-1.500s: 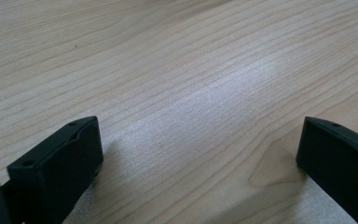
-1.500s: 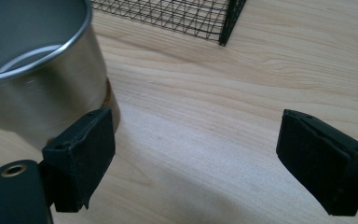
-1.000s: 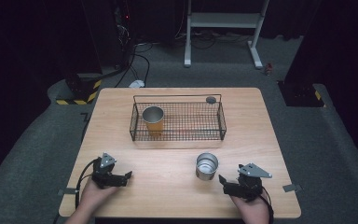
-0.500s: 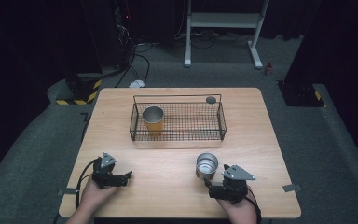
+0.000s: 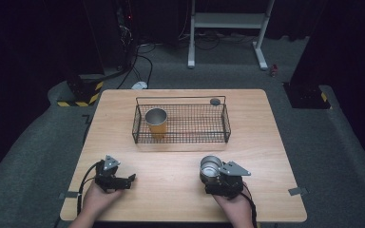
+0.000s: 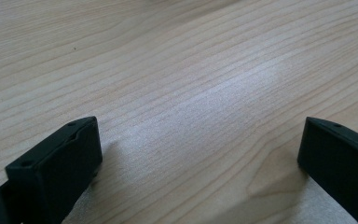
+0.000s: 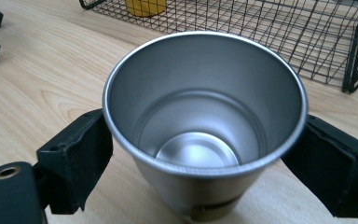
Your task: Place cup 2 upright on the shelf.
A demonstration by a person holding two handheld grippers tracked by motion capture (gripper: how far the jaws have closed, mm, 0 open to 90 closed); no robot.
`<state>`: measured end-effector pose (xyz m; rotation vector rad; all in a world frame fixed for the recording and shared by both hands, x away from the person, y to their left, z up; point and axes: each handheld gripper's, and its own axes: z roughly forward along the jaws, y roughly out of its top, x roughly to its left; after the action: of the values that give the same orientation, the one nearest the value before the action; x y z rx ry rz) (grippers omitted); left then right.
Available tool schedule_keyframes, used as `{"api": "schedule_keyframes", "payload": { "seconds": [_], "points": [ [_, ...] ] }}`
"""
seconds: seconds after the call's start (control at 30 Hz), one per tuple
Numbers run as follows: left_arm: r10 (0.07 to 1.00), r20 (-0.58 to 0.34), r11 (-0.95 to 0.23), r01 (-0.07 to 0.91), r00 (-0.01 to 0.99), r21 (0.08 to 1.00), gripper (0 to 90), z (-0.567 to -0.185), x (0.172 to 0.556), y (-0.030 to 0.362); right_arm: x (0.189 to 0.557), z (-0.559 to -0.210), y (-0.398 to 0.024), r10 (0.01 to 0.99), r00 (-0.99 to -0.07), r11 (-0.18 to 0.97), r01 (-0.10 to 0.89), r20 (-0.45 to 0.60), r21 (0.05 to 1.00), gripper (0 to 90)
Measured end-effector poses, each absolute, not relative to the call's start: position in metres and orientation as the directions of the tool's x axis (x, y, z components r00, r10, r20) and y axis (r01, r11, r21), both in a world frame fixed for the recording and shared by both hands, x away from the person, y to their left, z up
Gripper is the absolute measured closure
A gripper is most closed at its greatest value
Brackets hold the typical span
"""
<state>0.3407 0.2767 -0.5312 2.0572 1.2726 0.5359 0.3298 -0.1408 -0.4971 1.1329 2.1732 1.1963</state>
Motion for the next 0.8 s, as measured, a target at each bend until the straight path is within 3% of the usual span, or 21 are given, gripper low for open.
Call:
{"api": "schedule_keyframes", "payload": {
  "seconds": [0.8],
  "points": [
    [0.899,0.000,-0.308,0.630,0.439,0.713,0.2,-0.5313,0.3403,0.2760,0.3355,-0.4948,-0.1352,0.817,-0.577,0.303,0.439,0.007,0.846,17.7]
  ]
}}
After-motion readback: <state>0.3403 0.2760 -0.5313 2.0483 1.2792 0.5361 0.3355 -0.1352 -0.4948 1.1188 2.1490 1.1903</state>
